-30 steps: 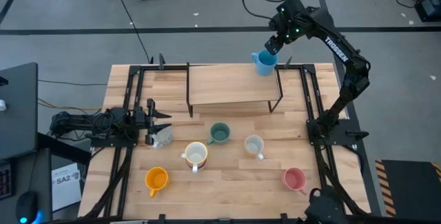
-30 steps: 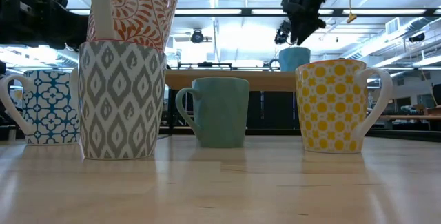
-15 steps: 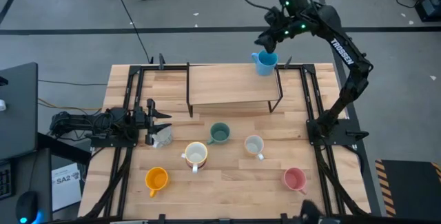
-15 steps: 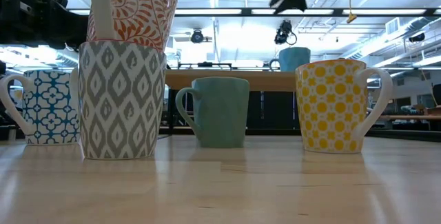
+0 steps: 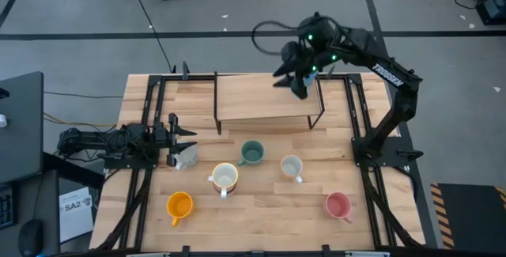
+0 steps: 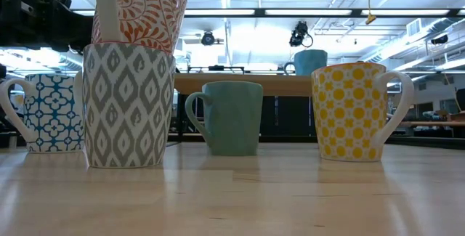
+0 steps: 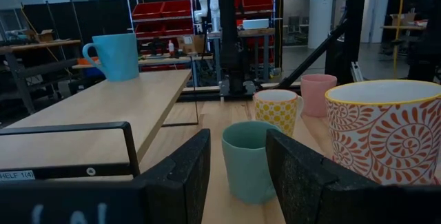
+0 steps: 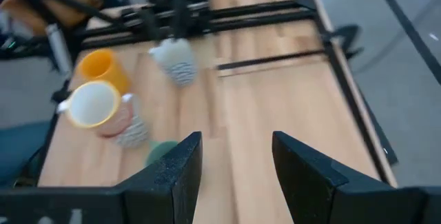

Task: Place coffee mugs
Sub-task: Put the green mug on the shelf

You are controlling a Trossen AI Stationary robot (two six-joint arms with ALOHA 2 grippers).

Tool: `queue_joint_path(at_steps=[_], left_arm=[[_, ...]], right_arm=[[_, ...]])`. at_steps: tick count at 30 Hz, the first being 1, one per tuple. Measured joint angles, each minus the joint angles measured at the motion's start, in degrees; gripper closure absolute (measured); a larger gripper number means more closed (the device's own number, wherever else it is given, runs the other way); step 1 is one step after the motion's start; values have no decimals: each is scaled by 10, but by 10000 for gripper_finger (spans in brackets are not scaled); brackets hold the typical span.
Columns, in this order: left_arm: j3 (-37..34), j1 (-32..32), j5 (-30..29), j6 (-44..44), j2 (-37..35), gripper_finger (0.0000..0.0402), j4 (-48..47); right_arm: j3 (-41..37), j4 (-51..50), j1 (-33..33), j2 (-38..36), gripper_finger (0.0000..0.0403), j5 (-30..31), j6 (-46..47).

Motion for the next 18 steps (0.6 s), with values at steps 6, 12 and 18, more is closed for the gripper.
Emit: queue_joint_path(at_steps=[6,12,18], left_arm=[[0,0,0,0,0,253,0],[0,0,0,0,0,253,0],[0,0,0,0,0,253,0]], right_arm=[[-17,8,83,1,221,14,-32],[-67,49,161,1,221,15,-51],[-146,119,228,1,221,22,-51]])
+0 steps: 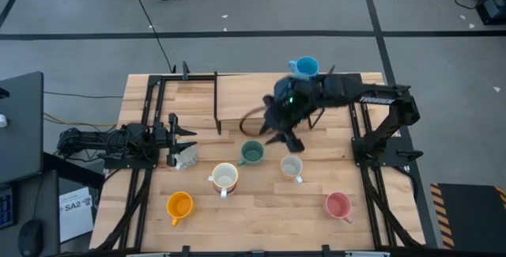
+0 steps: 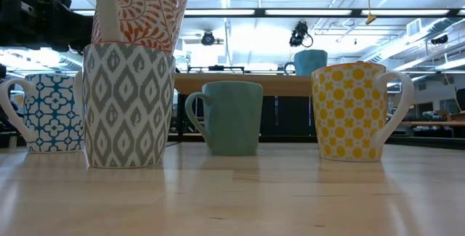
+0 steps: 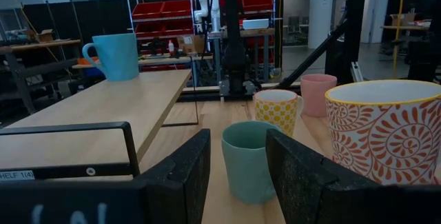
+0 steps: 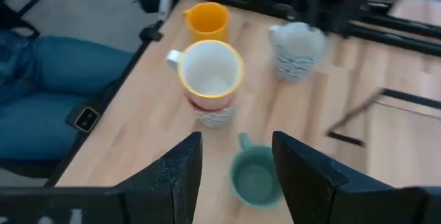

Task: Place coffee mugs
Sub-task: Put the green mug on the shelf

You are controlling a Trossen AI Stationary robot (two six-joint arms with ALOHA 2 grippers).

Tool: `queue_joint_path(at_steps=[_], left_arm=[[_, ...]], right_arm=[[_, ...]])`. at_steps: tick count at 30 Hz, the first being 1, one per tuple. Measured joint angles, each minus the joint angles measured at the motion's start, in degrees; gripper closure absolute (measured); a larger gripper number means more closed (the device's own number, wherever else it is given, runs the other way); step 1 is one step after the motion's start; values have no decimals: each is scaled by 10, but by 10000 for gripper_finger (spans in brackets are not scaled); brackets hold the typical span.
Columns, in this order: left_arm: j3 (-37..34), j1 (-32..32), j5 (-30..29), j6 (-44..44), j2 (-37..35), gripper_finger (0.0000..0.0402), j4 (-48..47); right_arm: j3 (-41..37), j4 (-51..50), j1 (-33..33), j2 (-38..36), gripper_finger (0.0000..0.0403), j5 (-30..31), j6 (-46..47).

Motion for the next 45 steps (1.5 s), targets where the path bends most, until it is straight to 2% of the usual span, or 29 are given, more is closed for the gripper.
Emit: queue_joint_path(at_steps=[7,15,26,32,42,45], left_arm=[[0,0,0,0,0,253,0],[0,0,0,0,0,253,0],[0,0,0,0,0,253,0],[0,0,0,0,0,253,0],[0,0,0,0,0,253,0],[0,0,0,0,0,253,0]], right_arm=[[-96,93,59,0,221,82,0],[-194,146,84,-1,221,106,0],[-318,289,84,-1,221,121,-29],[-335,304,84,0,221,144,-40],[-309,304,84,0,222,146,-38],[-308,296,84,0,222,166,-38]])
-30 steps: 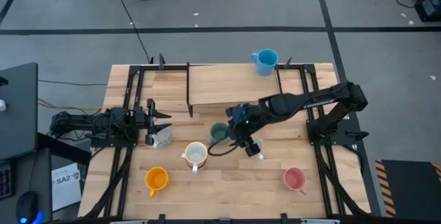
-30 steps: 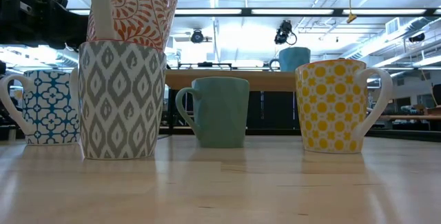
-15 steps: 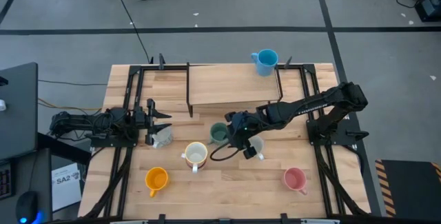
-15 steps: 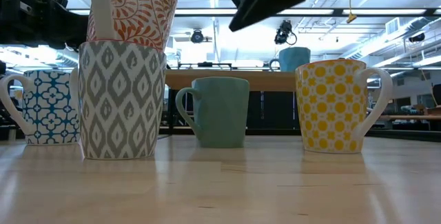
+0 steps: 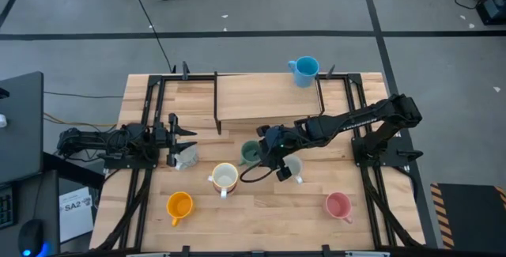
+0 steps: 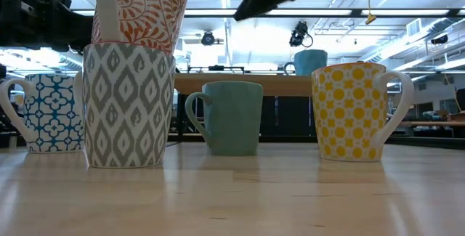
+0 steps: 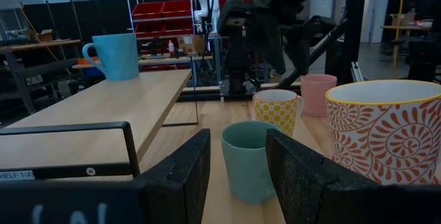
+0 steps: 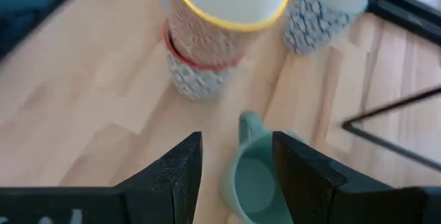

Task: Place coffee mugs
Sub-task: Put the green mug on the shelf

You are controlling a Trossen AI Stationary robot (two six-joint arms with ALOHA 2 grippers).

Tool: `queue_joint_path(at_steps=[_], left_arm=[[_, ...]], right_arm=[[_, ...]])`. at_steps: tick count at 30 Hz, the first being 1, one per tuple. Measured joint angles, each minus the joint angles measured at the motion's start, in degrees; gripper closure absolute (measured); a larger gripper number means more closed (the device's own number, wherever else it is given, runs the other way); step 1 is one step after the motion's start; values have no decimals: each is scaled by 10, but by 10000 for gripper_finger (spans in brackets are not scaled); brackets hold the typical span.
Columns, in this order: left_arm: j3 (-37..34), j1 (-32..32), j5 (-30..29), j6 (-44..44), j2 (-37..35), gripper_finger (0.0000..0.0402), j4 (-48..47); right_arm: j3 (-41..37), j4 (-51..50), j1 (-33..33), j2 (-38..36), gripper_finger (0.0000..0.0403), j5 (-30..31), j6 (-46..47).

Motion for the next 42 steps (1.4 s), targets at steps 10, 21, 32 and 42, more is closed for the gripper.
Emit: queue_joint_path(at_steps=[10,21,32,42], left_arm=[[0,0,0,-16,0,253,0],[0,0,0,-19,4,253,-1],[0,0,0,-19,5,253,-3],[0,0,0,-19,5,253,-3]], right_arm=[[0,-39,-15,17,222,39,0],[0,-33,-29,115,222,41,-3],[0,-49,-28,122,267,38,22],[0,-53,-26,122,363,-7,134]])
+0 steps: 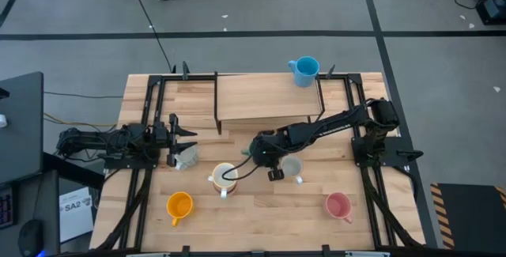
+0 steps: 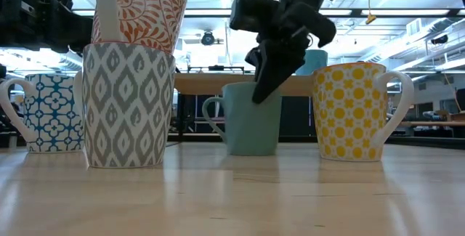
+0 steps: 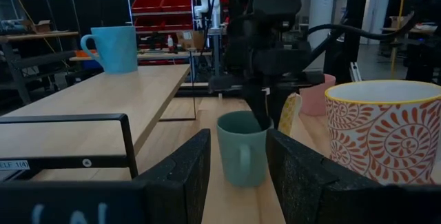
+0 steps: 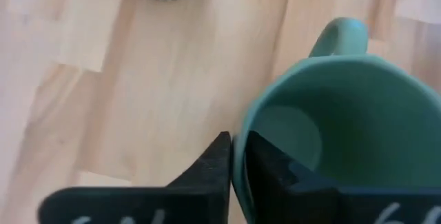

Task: Place coffee mugs
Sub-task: Put the green mug on the shelf

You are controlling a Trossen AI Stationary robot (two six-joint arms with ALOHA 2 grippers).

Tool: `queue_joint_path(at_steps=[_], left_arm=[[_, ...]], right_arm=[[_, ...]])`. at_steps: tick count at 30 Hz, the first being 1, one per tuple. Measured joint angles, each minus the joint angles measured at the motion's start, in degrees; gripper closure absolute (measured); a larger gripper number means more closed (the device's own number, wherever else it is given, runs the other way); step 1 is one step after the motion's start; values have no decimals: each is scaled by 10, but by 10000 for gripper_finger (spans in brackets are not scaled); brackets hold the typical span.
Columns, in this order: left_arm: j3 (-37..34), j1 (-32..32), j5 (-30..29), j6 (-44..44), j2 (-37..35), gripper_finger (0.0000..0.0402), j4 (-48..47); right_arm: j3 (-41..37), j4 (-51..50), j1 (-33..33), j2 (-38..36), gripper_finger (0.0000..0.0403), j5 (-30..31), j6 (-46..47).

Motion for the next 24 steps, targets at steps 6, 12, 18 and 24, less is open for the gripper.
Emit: queue_joint_path(at_steps=[6,12,18,24], left_arm=[[0,0,0,0,0,253,0],[0,0,0,0,0,253,0],[0,0,0,0,0,253,0],[0,0,0,0,0,253,0]], right_arm=[[1,10,1,-1,365,-12,90],[0,22,5,1,342,-31,207],[1,33,4,-1,357,-15,291],[0,43,4,0,346,-17,297]])
